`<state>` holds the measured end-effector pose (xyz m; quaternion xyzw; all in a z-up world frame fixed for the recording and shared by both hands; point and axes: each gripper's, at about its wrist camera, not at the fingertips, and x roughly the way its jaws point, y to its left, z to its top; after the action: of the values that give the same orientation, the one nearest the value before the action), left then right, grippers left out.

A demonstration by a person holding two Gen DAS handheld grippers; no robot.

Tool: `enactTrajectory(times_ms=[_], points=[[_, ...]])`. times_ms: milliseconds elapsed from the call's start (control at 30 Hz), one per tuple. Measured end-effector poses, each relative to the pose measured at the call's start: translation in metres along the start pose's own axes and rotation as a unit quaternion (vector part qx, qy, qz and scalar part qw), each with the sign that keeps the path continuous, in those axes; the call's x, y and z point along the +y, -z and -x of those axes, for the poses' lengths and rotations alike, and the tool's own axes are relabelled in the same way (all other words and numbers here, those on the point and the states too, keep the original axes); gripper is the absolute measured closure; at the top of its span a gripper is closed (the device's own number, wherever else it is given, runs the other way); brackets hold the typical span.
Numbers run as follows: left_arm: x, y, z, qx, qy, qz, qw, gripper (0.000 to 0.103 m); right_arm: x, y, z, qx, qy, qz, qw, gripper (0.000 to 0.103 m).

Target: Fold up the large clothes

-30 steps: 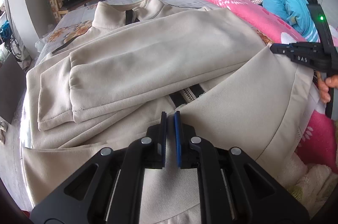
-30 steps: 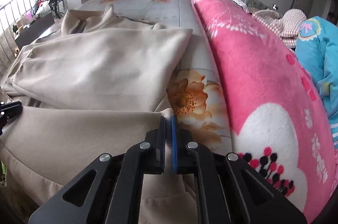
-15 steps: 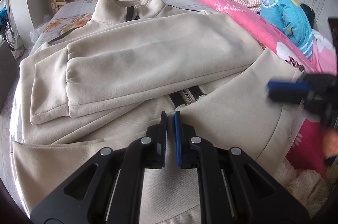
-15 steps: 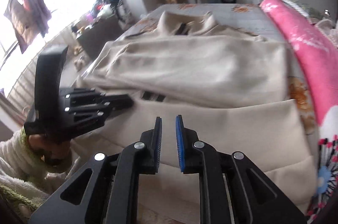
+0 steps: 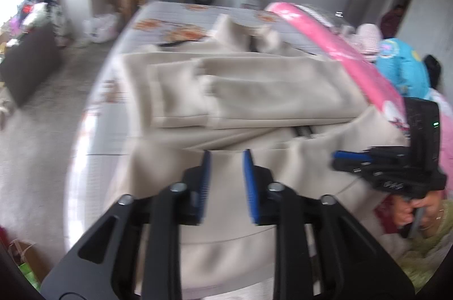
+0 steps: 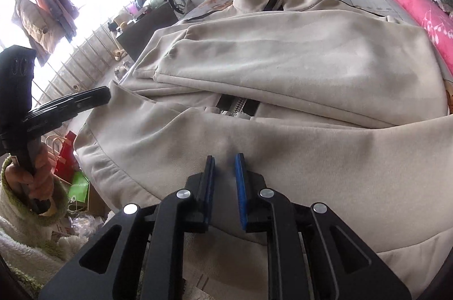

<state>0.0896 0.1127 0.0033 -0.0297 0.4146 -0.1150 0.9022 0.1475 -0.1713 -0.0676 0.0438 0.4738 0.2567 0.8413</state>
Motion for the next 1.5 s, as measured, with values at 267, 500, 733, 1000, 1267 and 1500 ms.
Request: enactTrajectory(times_ms=[267, 500, 733, 1000, 1267, 1500], points=[[0.050, 0.000, -0.026, 0.048, -0.076, 0.059, 0.9942, 0.064, 0.006, -0.001, 0.000, 0.005, 0.018, 0.019, 1.000, 0.089], [0.039, -0.005, -0.014, 0.002, -0.086, 0.016, 0.9962, 0.097, 0.009, -0.001, 0.000, 0.003, 0.030, 0.022, 0.999, 0.089], [0.038, -0.015, 0.001, -0.044, -0.107, 0.013, 0.9932, 0.098, 0.013, 0.000, 0.000, 0.002, 0.041, 0.027, 0.999, 0.089], [0.059, -0.008, -0.025, -0.005, -0.122, 0.049, 0.9914, 0.091, 0.013, 0.001, -0.001, 0.000, 0.041, 0.022, 0.999, 0.089], [0.058, -0.023, 0.014, -0.059, -0.122, 0.048, 0.9895, 0.076, 0.016, -0.001, -0.002, -0.001, 0.053, 0.025, 0.998, 0.081], [0.031, -0.046, -0.006, -0.020, -0.064, 0.036, 0.9971, 0.055, 0.021, -0.005, 0.000, -0.002, 0.022, 0.012, 1.000, 0.042]])
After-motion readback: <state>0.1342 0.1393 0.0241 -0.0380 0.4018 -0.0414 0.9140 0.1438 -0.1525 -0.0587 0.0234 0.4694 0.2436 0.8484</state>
